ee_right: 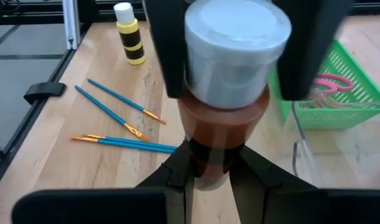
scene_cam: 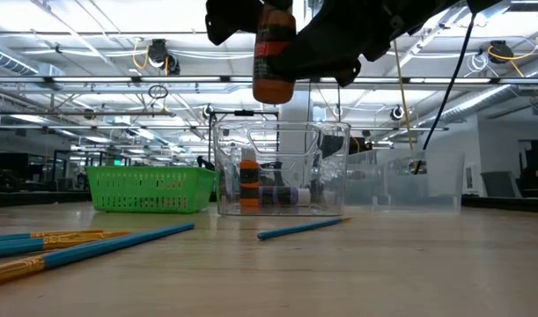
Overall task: Pick & Place Paint Supplies
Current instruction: Put the brown paint bottle into the transparent bin
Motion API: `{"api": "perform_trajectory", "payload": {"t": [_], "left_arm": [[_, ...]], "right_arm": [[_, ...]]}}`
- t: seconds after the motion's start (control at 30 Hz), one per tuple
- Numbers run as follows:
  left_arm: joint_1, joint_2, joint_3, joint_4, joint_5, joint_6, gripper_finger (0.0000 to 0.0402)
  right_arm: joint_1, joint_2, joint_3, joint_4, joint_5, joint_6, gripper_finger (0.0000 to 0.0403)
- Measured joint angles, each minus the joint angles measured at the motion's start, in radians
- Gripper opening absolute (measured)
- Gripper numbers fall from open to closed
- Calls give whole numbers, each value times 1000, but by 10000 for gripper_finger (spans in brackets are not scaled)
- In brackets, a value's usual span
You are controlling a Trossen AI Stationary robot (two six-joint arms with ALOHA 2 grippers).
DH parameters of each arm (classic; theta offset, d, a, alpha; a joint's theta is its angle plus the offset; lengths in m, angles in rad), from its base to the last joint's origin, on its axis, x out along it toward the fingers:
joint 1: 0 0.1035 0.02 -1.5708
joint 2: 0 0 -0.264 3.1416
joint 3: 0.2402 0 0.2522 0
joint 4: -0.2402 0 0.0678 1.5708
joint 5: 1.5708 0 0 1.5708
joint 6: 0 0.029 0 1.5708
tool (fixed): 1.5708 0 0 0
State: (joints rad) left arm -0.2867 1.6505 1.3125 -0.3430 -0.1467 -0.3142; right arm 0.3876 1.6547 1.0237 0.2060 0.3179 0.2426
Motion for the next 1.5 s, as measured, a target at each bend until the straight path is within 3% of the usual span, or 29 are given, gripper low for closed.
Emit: {"api": "perform_trajectory", "payload": {"t": [0.1, 0.33, 0.53, 0.73, 0.97, 1.1, 1.37, 1.5], "left_arm": [[0, 0, 0, 4, 7, 25, 113], [6, -61, -2, -3, -35, 108, 113], [48, -196, 0, -17, -159, 205, 113], [164, -218, -7, -18, -163, 253, 113], [339, -141, -144, 194, -4, 255, 113], [406, -81, -198, 276, 7, 228, 113], [456, 66, -211, 340, 8, 200, 113], [457, 124, -211, 404, -44, 196, 113]], "right_arm": [[0, 0, 0, 1, -4, 7, 84], [0, -30, 0, -80, -5, -34, 175], [1, -150, 0, -251, -8, 51, 210], [11, -233, 0, -299, -5, 70, 214], [20, -230, 0, -294, 43, 49, 204], [20, -229, 0, -296, 48, 34, 204], [20, -229, -1, -295, 48, 25, 201], [20, -229, -1, -295, 47, 25, 201]]}}
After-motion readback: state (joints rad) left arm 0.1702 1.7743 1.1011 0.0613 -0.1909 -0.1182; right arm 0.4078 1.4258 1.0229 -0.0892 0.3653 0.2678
